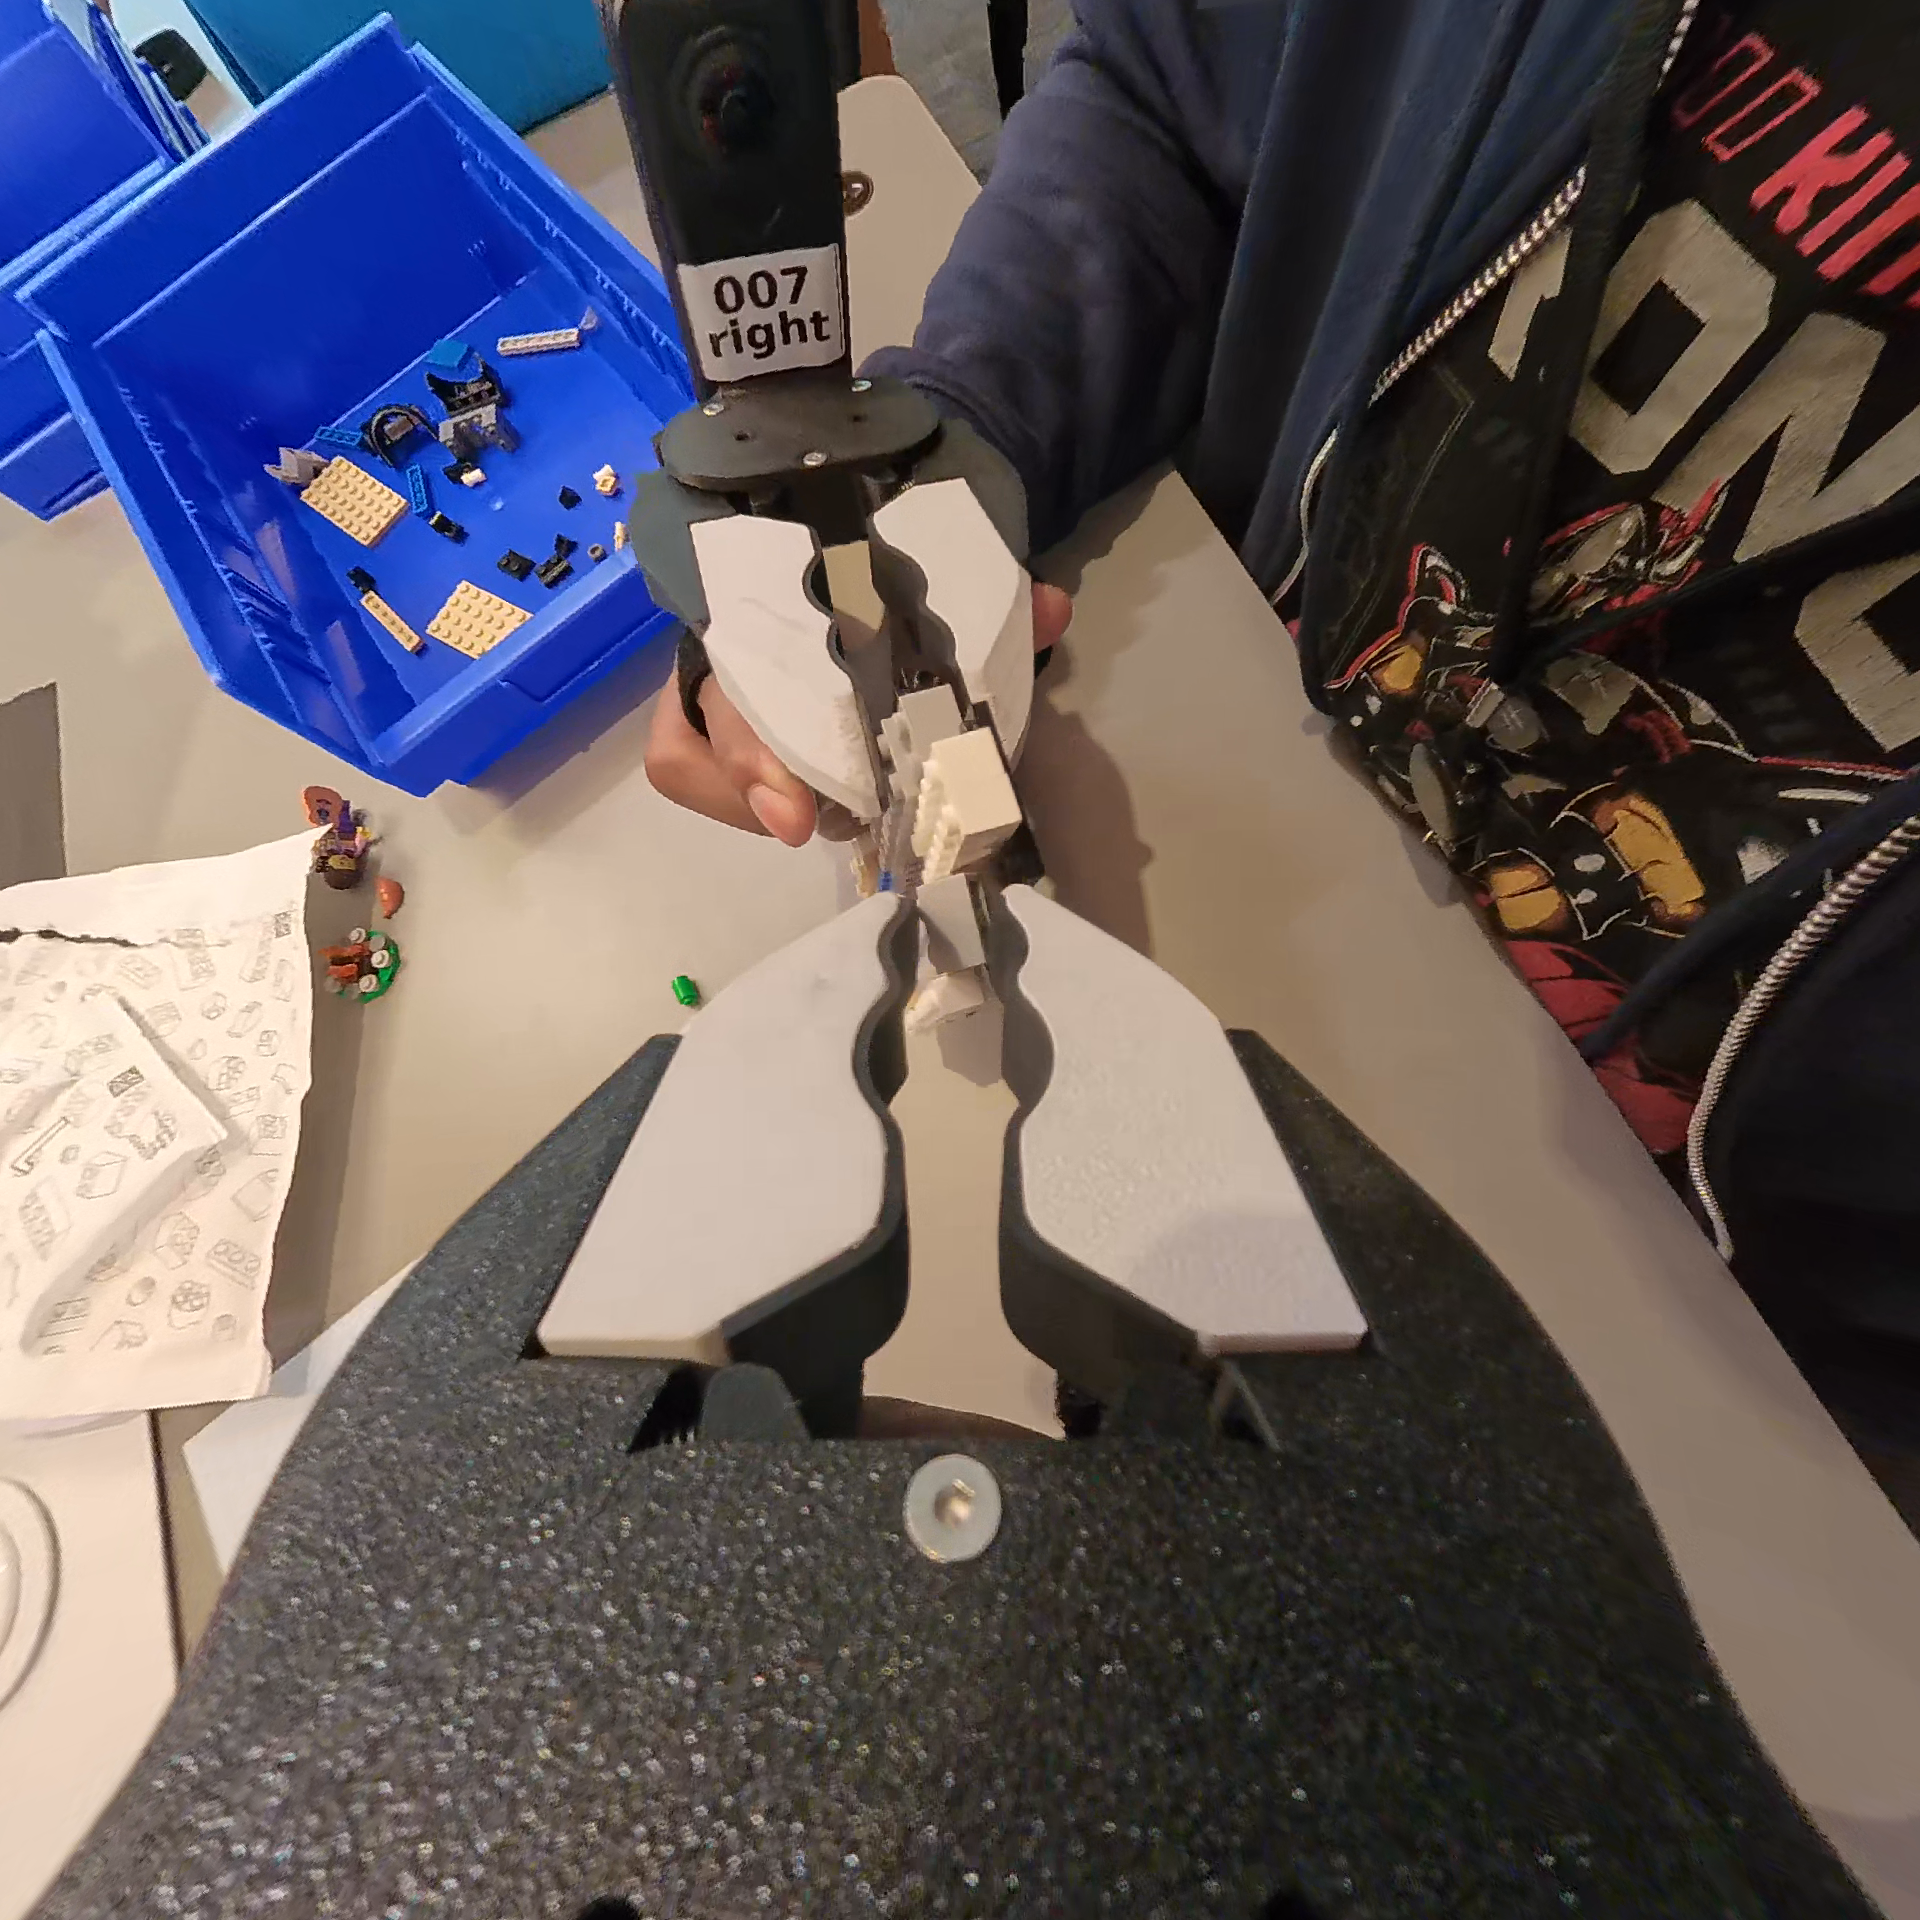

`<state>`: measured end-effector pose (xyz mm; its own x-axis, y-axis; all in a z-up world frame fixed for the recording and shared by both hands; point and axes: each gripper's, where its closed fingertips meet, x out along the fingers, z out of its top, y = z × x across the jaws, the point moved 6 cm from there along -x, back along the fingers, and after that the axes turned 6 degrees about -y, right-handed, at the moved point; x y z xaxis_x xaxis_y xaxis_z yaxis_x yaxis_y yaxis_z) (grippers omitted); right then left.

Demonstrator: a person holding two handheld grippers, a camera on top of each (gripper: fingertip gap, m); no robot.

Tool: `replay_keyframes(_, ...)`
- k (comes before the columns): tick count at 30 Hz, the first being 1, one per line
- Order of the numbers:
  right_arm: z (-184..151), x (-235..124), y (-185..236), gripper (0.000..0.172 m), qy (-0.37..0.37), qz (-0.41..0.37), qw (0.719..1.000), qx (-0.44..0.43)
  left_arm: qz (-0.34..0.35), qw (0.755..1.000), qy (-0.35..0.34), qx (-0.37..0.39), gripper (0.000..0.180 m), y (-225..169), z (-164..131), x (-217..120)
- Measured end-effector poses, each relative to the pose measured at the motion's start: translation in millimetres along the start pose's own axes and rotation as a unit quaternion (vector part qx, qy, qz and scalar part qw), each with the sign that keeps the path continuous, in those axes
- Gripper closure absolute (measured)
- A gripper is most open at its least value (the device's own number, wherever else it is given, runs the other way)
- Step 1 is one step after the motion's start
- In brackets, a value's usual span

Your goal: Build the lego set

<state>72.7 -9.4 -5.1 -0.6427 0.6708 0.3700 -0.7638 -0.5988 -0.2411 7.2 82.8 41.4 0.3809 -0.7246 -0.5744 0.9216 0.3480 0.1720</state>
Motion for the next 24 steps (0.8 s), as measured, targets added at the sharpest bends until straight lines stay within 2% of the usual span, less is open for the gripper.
replay_keyframes(6,1,-1,0,0.153,0.000,0.000,1.000,-0.002,-0.033,0.998,-0.036,-0.033,0.162,-2,-1,0)
replay_keyframes(12,2,-1,0,0.153,-0.003,0.000,1.000,0.000,-0.034,0.997,-0.061,-0.042,0.156,-1,-4,1)
replay_keyframes(19,5,-3,-1,0.152,-0.010,-0.004,1.000,0.003,0.035,0.990,-0.125,-0.061,0.138,1,-11,-6)
replay_keyframes(24,6,-3,-2,0.152,-0.015,-0.008,1.000,0.005,0.080,0.970,-0.214,-0.077,0.139,-8,-28,8)
